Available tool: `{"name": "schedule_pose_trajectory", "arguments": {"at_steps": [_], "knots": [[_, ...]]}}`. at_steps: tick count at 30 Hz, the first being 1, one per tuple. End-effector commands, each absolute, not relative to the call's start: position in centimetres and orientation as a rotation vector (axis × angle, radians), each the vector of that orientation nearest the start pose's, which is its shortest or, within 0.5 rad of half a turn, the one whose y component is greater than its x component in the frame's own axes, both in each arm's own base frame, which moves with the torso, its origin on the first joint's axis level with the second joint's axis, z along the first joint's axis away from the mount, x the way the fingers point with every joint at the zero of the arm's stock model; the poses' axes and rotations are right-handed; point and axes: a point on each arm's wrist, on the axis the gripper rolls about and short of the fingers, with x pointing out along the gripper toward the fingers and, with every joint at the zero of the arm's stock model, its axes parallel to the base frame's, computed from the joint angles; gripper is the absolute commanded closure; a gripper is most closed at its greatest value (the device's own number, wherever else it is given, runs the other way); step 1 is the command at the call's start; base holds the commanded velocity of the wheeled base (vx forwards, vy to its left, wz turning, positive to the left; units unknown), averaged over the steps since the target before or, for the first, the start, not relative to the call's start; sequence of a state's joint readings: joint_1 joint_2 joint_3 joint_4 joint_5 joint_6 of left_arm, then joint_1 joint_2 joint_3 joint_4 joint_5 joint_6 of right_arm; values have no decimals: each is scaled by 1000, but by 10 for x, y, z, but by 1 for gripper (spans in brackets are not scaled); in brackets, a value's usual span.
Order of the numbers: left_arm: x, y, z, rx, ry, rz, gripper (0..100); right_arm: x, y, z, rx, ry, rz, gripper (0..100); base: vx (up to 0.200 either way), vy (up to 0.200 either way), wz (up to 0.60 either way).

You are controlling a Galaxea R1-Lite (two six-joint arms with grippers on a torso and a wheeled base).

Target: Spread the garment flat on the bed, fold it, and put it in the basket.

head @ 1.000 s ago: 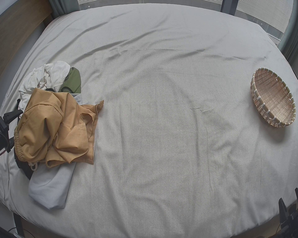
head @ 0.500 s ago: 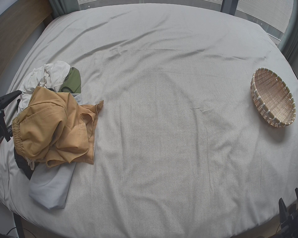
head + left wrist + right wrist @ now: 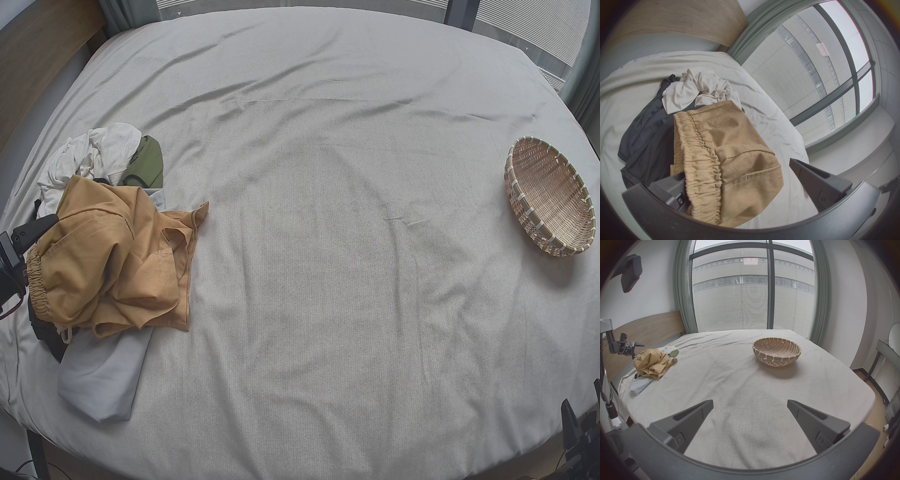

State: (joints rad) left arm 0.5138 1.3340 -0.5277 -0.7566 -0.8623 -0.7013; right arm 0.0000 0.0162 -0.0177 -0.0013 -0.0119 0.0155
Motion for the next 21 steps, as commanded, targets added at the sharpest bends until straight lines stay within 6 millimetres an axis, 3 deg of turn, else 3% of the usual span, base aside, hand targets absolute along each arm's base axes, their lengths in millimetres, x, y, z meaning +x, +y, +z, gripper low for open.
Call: {"name": "schedule_pose_trajectory", "arguments": {"at_steps": [1, 13, 15, 21], "knots": [[183, 84, 211, -732, 167, -318, 100, -23, 0, 76, 15, -2, -12, 0, 0, 0, 0], [180, 80, 217, -747, 155, -341, 100, -23, 0, 76, 14, -2, -14, 0, 0, 0, 0], [177, 74, 227, -750, 137, -379, 100, -23, 0, 76, 12, -2, -14, 0, 0, 0, 0], [142, 25, 296, -861, 37, -677, 100, -23, 0, 76, 9, -2, -14, 0, 0, 0, 0]]}}
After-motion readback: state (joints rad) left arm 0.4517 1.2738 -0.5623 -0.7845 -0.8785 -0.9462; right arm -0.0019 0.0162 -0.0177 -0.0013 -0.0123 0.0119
